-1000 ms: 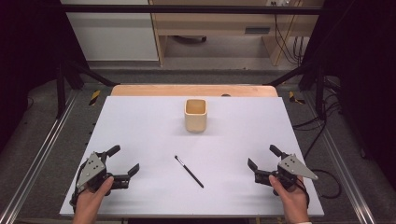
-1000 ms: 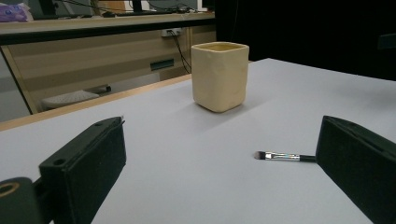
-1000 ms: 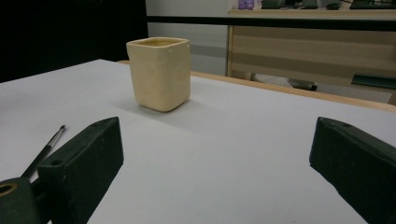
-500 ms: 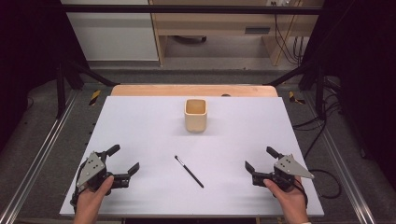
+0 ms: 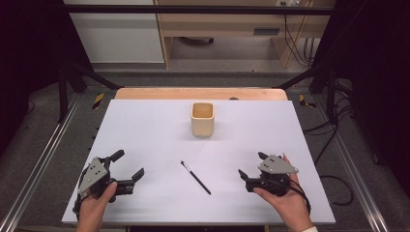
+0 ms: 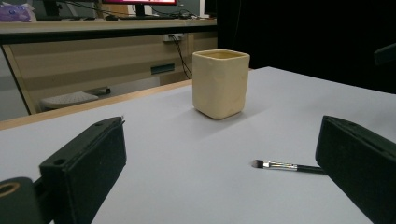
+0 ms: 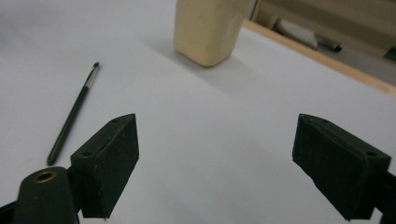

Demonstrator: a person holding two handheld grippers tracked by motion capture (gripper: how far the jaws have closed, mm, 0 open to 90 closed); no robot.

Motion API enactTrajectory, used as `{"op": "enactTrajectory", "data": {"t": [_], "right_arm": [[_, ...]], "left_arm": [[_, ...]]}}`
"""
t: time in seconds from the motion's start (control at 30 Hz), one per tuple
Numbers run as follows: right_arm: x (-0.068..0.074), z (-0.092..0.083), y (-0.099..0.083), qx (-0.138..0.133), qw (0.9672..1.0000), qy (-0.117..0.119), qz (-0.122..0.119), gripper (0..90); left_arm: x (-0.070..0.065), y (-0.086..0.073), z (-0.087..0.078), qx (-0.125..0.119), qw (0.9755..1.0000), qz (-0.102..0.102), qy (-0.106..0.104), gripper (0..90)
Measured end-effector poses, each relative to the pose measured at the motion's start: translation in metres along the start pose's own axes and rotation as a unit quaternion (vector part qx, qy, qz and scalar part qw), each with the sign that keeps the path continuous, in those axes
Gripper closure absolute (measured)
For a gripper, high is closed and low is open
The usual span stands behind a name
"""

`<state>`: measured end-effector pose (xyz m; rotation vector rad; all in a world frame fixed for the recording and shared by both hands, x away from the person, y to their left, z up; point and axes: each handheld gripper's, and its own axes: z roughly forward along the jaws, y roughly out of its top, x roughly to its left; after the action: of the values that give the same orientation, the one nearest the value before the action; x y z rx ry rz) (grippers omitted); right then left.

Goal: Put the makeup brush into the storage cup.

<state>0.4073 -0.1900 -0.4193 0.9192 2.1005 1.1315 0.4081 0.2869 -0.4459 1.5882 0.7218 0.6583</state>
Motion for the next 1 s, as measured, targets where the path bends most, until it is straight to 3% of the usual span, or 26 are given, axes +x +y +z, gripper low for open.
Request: {"op": "enactTrajectory", "data": {"t": [0.1, 0.2, 0.3, 0.4, 0.5, 0.53, 0.63, 0.8, 1.0], "right_arm": [[0.007, 0.004, 0.006, 0.011, 0.9999, 0.008, -0.003, 14.7], [0.017, 0.013, 0.016, 0.030, 0.9991, 0.031, -0.005, 13.1], [0.021, 0.018, 0.020, 0.043, 0.9985, 0.033, -0.007, 12.2], [0.029, 0.029, 0.030, 0.084, 0.9952, 0.047, -0.015, 11.7], [0.034, 0.034, 0.036, 0.095, 0.9940, 0.049, -0.025, 10.2], [0.038, 0.041, 0.042, 0.109, 0.9921, 0.055, -0.030, 10.0], [0.043, 0.046, 0.048, 0.115, 0.9909, 0.062, -0.032, 10.0], [0.062, 0.060, 0.056, 0.131, 0.9866, 0.070, -0.066, 10.0], [0.075, 0.072, 0.063, 0.154, 0.9825, 0.079, -0.068, 11.3]], "left_arm": [[-0.001, 0.000, 0.001, 0.001, 1.0000, 0.004, -0.001, 1.6], [-0.002, 0.000, 0.003, 0.009, 0.9999, 0.011, 0.000, 1.6], [-0.002, 0.000, 0.003, 0.010, 0.9999, 0.013, -0.001, 1.6], [-0.003, -0.001, 0.003, 0.013, 0.9998, 0.017, 0.000, 1.6], [-0.002, -0.001, 0.002, 0.013, 0.9998, 0.016, 0.001, 1.6], [-0.001, -0.001, 0.002, 0.014, 0.9998, 0.015, 0.004, 1.6], [0.000, -0.001, 0.001, 0.016, 0.9997, 0.018, 0.006, 1.7], [0.000, 0.001, 0.002, 0.013, 0.9997, 0.018, 0.008, 1.6], [0.003, 0.000, -0.002, 0.013, 0.9996, 0.017, 0.015, 1.7]]}}
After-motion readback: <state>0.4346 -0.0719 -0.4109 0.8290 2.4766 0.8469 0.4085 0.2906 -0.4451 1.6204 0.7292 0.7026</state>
